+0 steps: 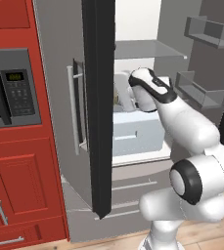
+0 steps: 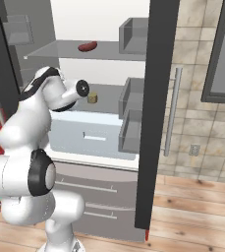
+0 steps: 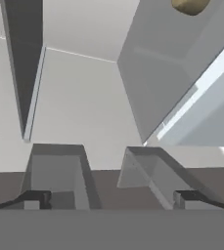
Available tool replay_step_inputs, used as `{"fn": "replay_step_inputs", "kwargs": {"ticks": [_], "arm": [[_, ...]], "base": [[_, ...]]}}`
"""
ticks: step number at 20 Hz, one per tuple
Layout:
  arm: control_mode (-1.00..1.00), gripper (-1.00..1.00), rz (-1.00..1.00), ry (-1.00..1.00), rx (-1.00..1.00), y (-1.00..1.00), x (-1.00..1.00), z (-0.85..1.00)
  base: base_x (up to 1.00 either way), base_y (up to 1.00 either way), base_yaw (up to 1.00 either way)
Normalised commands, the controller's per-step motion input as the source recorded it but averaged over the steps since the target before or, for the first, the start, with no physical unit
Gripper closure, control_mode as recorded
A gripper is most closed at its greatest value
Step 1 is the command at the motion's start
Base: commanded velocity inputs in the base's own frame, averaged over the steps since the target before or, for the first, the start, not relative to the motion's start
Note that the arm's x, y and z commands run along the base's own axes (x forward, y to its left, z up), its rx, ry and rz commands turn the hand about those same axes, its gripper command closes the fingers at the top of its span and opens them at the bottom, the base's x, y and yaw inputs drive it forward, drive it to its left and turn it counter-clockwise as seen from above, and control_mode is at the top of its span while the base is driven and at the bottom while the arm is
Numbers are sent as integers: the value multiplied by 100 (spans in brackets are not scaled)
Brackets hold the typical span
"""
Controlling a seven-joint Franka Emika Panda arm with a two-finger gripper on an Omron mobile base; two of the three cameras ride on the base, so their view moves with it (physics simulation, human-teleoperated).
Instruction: Retrieve the sausage and cheese from the fridge and place them on the cutting board on the counter.
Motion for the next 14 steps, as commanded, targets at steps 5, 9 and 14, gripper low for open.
{"fn": "replay_step_inputs", "kwargs": {"ticks": [5,9,14], "arm": [[-100,-100,12,-6,0,41,48,-25],[-100,-100,17,-3,-1,76,-17,-27],[-100,-100,21,-5,-1,97,-52,-5]], "base": [[0,0,0],[0,0,0],[0,0,0]]}}
